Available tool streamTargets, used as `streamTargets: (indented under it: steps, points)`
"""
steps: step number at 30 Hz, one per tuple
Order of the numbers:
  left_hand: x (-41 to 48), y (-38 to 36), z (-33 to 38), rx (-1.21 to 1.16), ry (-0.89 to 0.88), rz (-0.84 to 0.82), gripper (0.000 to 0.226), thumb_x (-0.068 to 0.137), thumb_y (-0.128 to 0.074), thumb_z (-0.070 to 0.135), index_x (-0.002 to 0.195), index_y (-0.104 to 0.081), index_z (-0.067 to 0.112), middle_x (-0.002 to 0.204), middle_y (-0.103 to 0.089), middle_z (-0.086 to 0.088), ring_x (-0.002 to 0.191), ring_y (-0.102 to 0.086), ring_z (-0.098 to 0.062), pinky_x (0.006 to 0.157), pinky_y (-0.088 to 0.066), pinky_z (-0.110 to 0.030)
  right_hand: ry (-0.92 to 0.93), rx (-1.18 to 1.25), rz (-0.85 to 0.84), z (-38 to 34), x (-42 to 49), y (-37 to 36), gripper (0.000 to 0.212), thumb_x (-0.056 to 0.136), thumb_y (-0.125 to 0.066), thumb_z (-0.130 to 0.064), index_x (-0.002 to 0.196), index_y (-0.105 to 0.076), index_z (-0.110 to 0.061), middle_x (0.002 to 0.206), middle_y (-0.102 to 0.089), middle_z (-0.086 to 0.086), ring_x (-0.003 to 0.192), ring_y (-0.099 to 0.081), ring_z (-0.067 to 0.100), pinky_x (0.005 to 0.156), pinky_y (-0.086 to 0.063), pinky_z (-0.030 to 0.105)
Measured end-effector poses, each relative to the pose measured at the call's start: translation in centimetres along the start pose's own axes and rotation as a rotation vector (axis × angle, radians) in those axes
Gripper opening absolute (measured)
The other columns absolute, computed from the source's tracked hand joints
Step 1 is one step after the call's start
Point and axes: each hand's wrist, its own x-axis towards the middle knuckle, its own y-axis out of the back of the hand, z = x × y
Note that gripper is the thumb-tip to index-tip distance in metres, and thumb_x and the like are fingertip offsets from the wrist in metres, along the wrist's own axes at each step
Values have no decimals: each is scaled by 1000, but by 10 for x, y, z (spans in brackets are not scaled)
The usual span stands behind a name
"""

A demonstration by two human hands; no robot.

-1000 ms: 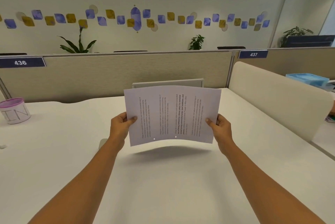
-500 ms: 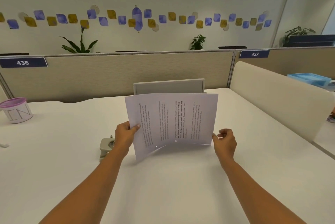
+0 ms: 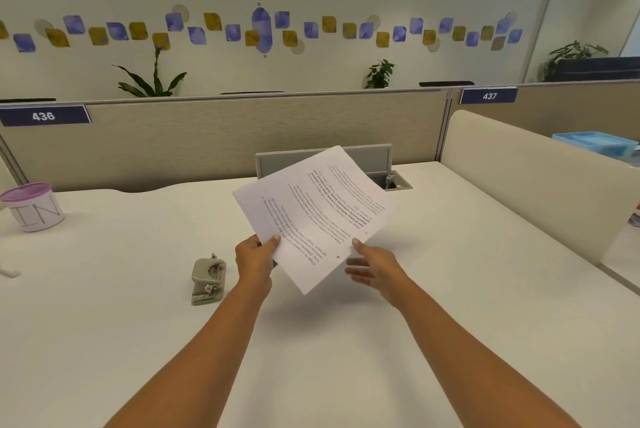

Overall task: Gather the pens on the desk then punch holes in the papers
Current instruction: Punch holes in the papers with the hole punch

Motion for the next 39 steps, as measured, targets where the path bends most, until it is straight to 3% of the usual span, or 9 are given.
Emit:
streamTargets:
  steps: [3, 6, 11, 15, 19, 24, 27, 30, 39]
  points:
    - [-4, -3, -3, -28, 14, -38, 28, 86, -58, -3, 114, -57, -2, 107, -61, -9, 94, -60, -26, 77, -49, -34, 110, 143, 0, -4, 2, -8, 26, 90, -54, -1, 115, -52, -4, 113, -63, 12, 93, -64, 26, 71, -55, 30]
    - [-2, -2, -2, -50, 63, -79, 27, 84, -59, -4, 111, -57, 1, 109, -62, -9, 94, -60, -26, 77, -50, -34, 156, 119, 34, -9, 3, -6, 33, 88, -49, 8, 116, -51, -9, 117, -61, 11, 100, -61, 26, 73, -54, 31]
    - [12, 15, 15, -70, 133, -90, 30, 81, -62, -6, 107, -54, 8, 102, -61, -11, 83, -61, -24, 77, -50, -36, 181, -69, 83, -12, 3, 15, 41, 89, -48, 6, 127, -49, -11, 119, -61, 12, 100, -60, 28, 78, -52, 37]
    - [21, 26, 31, 147, 103, -173, 32, 80, -64, -1, 109, -61, 12, 94, -65, -10, 79, -62, -24, 74, -51, -33, 265, -146, 156, -22, 1, 23, 28, 90, -49, -1, 113, -56, -15, 112, -64, 11, 102, -61, 29, 89, -52, 44]
    - [20, 20, 42, 303, 30, -301, 28, 81, -62, -3, 107, -59, 6, 90, -69, -9, 76, -66, -22, 66, -54, -26, 360, -206, 206, -34, -3, 19, 15, 94, -46, -10, 102, -57, -16, 104, -65, 7, 90, -61, 23, 76, -50, 34]
    - [16, 6, 58, 229, -149, -242, 24, 82, -60, -8, 104, -59, 1, 96, -66, -13, 80, -65, -25, 61, -54, -24, 467, -172, 217, -54, -6, 10, 19, 95, -45, -8, 109, -57, -12, 107, -63, 8, 94, -60, 25, 77, -48, 35]
    - [16, 3, 65, 179, -236, -225, 20, 81, -59, -9, 98, -60, 2, 88, -66, -8, 84, -62, -26, 63, -53, -22, 529, -122, 206, -64, -8, 8, 16, 94, -47, -7, 105, -57, -15, 108, -64, 6, 97, -60, 23, 81, -48, 34]
    - [15, 2, 64, 173, -264, -202, 22, 81, -61, -8, 99, -61, 4, 96, -66, -9, 86, -63, -26, 64, -53, -21, 557, -98, 189, -62, -9, 9, 14, 92, -55, -12, 105, -58, -15, 105, -65, 4, 96, -61, 21, 82, -51, 32]
    - [11, 8, 43, 204, -232, -188, 25, 81, -62, -4, 101, -65, 11, 99, -67, -8, 87, -62, -26, 82, -48, -35, 509, -191, 202, -38, -4, 4, 12, 91, -55, -9, 101, -61, -12, 106, -67, 7, 92, -61, 23, 78, -49, 28]
